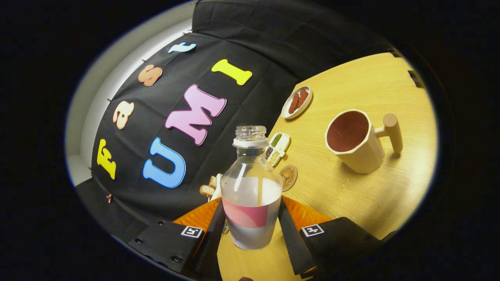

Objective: Take the bottle from table, then pour the juice into the cup, finally place the bottle on the coaster

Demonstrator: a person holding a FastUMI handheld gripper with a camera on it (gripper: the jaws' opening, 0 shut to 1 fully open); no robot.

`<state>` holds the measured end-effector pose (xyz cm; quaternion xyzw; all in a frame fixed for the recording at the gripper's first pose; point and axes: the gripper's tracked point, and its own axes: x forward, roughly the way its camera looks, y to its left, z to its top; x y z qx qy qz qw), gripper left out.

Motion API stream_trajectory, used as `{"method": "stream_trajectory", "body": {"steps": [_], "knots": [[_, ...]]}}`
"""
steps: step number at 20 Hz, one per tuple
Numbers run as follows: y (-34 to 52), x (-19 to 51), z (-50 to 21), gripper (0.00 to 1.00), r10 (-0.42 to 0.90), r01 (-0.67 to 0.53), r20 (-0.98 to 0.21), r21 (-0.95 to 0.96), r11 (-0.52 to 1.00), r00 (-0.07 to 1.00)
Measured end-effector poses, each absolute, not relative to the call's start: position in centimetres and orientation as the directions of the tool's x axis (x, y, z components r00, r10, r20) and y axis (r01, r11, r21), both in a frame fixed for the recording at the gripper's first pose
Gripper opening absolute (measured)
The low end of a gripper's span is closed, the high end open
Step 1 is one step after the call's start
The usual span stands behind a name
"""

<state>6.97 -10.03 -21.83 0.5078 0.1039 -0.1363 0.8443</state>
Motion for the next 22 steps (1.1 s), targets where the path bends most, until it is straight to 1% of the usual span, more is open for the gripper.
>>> {"method": "stream_trajectory", "body": {"steps": [4, 9, 13, 17, 22], "knots": [[-10.2, 7.1, -23.3, 0.76, -0.116, 0.343, -0.323, 0.868, 0.359, 0.939], [-11.1, 7.0, -24.7, 0.76, -0.102, 0.356, -0.342, 0.877, 0.322, 0.934], [-12.8, 7.0, -24.9, 0.76, -0.132, 0.364, -0.343, 0.907, 0.21, 0.93], [-13.8, 7.1, -24.6, 0.76, -0.143, 0.348, -0.332, 0.932, 0.105, 0.932], [-13.8, 7.2, -25.2, 0.76, -0.121, 0.35, -0.341, 0.935, 0.053, 0.932]]}}
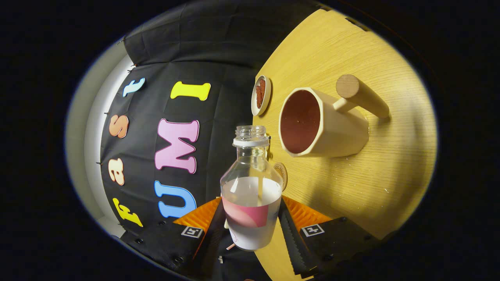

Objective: Take the bottle from table, then pour the juice into the cup, finally place the bottle on the coaster

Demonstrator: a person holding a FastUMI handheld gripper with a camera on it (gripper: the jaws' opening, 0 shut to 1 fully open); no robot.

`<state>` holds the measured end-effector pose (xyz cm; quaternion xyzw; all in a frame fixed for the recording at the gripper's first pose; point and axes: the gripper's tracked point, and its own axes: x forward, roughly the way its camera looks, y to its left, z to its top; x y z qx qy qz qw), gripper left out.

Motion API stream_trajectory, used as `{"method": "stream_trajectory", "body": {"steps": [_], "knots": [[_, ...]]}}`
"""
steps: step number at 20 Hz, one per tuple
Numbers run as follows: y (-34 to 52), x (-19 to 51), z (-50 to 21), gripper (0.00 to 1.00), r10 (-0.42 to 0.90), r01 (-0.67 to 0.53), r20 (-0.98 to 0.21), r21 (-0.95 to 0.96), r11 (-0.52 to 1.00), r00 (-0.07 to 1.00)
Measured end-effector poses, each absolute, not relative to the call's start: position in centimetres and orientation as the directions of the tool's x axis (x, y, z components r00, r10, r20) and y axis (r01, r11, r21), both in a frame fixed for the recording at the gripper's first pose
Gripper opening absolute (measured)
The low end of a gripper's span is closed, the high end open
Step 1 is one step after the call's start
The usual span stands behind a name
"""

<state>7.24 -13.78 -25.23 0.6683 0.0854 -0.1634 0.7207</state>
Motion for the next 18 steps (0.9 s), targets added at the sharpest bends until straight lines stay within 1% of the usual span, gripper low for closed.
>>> {"method": "stream_trajectory", "body": {"steps": [9, 18], "knots": [[-13.9, 7.9, -25.3, 0.76, -0.121, 0.334, -0.343, 0.938, -0.095, 0.931], [-14.7, 8.2, -24.9, 0.76, -0.143, 0.3, -0.329, 0.934, -0.193, 0.933]]}}
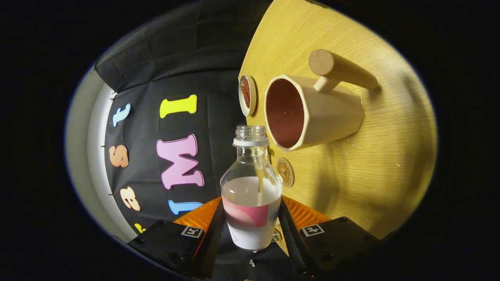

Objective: Take the bottle from table, then pour the juice into the cup, finally place the bottle on the coaster

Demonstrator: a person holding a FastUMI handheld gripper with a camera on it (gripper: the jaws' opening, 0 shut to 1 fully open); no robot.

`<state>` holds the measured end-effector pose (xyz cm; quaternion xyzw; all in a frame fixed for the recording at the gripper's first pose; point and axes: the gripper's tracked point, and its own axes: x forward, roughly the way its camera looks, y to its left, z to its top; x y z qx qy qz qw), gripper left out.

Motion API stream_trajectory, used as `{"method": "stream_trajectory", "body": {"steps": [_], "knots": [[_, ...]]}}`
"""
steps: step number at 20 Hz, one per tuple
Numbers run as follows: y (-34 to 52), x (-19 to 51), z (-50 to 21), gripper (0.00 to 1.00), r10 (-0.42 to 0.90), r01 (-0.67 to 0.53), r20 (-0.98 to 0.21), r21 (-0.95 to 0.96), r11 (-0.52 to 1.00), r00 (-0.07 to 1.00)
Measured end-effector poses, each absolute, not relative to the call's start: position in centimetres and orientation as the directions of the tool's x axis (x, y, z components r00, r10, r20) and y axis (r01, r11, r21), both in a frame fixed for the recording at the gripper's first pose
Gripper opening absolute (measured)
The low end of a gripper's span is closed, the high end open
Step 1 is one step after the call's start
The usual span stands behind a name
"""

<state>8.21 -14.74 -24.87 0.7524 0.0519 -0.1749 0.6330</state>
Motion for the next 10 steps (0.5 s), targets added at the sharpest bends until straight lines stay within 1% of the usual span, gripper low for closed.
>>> {"method": "stream_trajectory", "body": {"steps": [4, 10], "knots": [[-15.04, 8.32, -24.62, 0.76, -0.148, 0.286, -0.326, 0.929, -0.236, 0.934], [-14.56, 8.33, -24.46, 0.76, -0.115, 0.285, -0.326, 0.919, -0.273, 0.938]]}}
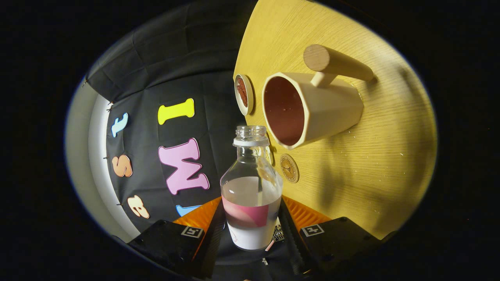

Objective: Take the bottle from table, then pour the juice into the cup, finally place the bottle on the coaster

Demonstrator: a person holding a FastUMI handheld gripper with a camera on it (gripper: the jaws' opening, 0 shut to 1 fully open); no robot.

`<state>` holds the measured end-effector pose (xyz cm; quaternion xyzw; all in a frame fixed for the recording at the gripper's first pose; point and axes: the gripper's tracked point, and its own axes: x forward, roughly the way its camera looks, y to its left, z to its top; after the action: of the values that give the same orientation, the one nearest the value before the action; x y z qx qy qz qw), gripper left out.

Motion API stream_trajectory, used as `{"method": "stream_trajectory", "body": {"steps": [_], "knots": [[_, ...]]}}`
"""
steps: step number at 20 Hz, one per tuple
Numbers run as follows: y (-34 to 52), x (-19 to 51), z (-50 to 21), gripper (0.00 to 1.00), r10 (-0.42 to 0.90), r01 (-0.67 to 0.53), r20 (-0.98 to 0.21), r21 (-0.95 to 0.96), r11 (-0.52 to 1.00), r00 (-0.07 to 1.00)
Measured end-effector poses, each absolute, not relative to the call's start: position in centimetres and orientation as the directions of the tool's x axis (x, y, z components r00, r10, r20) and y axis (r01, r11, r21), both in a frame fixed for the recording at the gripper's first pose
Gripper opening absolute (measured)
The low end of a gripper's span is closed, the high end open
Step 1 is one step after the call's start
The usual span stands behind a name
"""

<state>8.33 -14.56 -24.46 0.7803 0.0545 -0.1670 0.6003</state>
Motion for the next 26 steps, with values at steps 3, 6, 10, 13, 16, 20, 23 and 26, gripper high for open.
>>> {"method": "stream_trajectory", "body": {"steps": [3, 6, 10, 13, 16, 20, 23, 26], "knots": [[-14.7, 8.2, -24.2, 0.76, -0.11, 0.281, -0.325, 0.912, -0.299, 0.939], [-14.9, 8.0, -24.3, 0.76, -0.102, 0.281, -0.329, 0.904, -0.323, 0.939], [-15.3, 7.2, -24.5, 0.76, -0.087, 0.28, -0.332, 0.889, -0.361, 0.939], [-15.3, 7.5, -24.2, 0.76, -0.07, 0.283, -0.331, 0.884, -0.372, 0.941], [-15.1, 7.4, -23.8, 0.76, -0.053, 0.288, -0.332, 0.879, -0.379, 0.942], [-15.4, 6.9, -23.7, 0.76, -0.049, 0.292, -0.339, 0.868, -0.401, 0.94], [-15.5, 6.8, -23.5, 0.76, -0.044, 0.299, -0.347, 0.86, -0.414, 0.937], [-15.5, 7.0, -23.4, 0.76, -0.035, 0.304, -0.352, 0.852, -0.425, 0.935]]}}
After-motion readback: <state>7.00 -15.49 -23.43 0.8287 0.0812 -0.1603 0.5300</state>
